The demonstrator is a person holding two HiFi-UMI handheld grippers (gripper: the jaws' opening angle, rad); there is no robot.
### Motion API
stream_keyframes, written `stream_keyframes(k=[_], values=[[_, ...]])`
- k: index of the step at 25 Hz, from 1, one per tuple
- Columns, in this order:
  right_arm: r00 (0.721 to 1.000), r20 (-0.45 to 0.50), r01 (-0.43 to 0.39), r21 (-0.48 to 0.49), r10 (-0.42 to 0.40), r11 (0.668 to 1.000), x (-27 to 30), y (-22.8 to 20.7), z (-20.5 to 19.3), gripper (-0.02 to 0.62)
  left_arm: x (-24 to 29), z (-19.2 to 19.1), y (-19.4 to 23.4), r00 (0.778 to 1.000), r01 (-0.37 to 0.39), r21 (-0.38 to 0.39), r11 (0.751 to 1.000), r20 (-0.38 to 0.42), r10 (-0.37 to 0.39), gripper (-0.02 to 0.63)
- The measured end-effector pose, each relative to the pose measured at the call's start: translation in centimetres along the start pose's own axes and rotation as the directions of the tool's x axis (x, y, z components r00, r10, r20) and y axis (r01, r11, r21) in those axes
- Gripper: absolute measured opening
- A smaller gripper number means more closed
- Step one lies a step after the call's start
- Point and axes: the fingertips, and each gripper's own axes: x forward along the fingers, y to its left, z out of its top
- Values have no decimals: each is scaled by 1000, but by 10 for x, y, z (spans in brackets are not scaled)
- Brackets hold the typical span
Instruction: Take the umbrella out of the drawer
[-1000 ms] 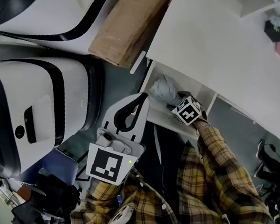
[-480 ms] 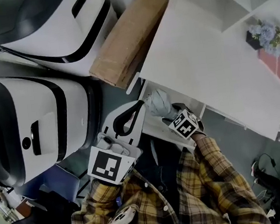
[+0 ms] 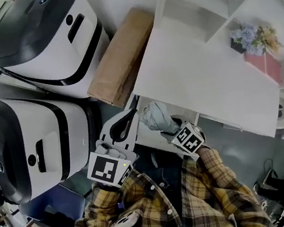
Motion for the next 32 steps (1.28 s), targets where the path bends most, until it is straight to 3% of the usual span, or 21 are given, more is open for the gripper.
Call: stream_keyframes(k=[7,14,25,32], values=[[978,187,76,87,-92,993,-70,-8,50,304,13,19,-18,997,64,24,998,29,-64,18],[912,345,168,173,-219,970,-146,-29,82,304,32,40,-44,986,157,64,986,55,-160,18],[751,511,268,343,-418,900,-242,-45,85,304,51,49,-76,958,278,96,956,45,-284,18],[629,581,319,413,-516,853,-290,-43,81,304,63,55,-101,930,361,110,926,35,-366,18]])
